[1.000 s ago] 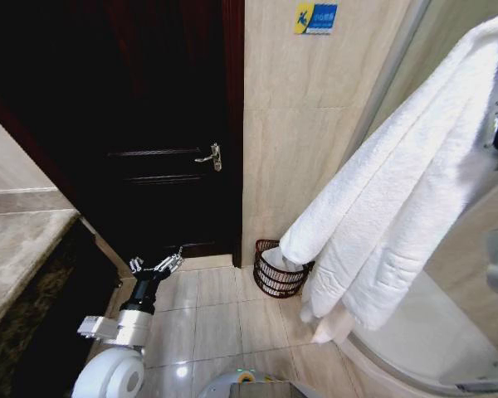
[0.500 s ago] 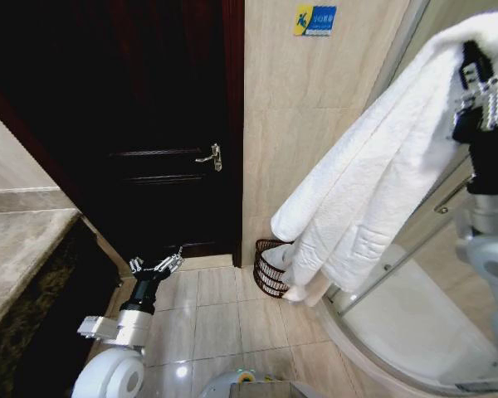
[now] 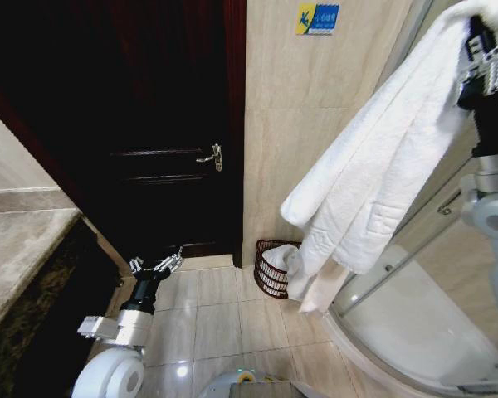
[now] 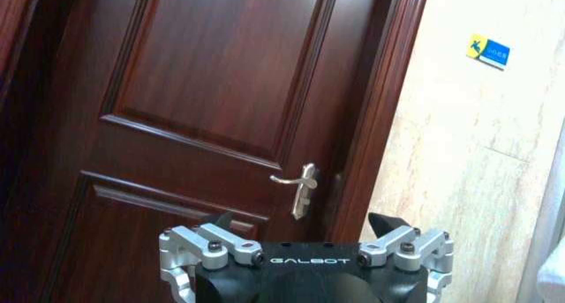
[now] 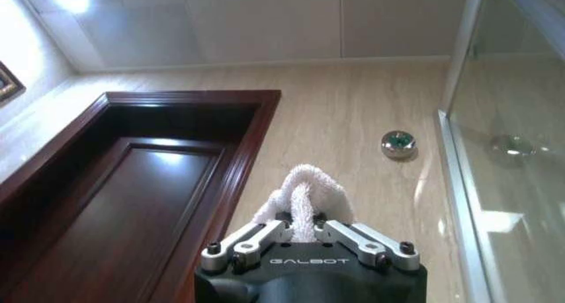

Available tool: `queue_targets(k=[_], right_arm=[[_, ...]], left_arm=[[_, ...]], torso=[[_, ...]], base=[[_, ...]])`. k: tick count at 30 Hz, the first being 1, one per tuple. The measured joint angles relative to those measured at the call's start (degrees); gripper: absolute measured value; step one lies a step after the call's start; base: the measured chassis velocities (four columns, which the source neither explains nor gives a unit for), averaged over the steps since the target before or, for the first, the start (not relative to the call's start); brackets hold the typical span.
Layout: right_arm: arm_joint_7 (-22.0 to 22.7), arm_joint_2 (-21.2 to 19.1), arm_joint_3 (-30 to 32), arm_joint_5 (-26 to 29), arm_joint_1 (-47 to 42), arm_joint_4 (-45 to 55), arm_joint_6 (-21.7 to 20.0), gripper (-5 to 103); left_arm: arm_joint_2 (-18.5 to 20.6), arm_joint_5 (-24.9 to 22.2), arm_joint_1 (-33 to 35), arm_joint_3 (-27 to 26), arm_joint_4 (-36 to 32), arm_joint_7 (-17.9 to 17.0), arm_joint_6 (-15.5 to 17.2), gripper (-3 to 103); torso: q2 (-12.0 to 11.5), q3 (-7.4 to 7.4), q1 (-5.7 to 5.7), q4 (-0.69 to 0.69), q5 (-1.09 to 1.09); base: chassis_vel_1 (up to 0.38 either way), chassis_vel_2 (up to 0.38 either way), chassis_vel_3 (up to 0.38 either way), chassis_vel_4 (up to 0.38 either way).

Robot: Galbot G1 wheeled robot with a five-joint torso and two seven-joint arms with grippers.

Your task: Discard the used towel into the hamper.

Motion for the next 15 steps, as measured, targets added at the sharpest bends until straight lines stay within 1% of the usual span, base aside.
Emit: queue_targets(k=[6, 11, 15], right_arm=[[-0.02, 1.33, -3.24, 0.22, 2.84, 1.04, -0.3, 6], [-0.1, 1.55, -5.03, 0.16, 5.04, 0.45, -0.36, 6], [-0.28, 2.85, -9.16, -0.41, 9.24, -1.63, -0.08, 6]], left_arm=[[0.0, 0.0, 0.0, 0.0, 0.0, 0.0, 0.0, 100], [0.0, 0.0, 0.0, 0.0, 0.0, 0.0, 0.0, 100], [0.0, 0.0, 0.0, 0.0, 0.0, 0.0, 0.0, 100]], torso=[[0.0, 0.0, 0.0, 0.0, -0.02], [0.0, -0.01, -0.01, 0.0, -0.02], [0.0, -0.01, -0.01, 0.0, 0.0]], base=[[0.0, 0.0, 0.0, 0.0], [0.0, 0.0, 0.0, 0.0], [0.0, 0.0, 0.0, 0.0]])
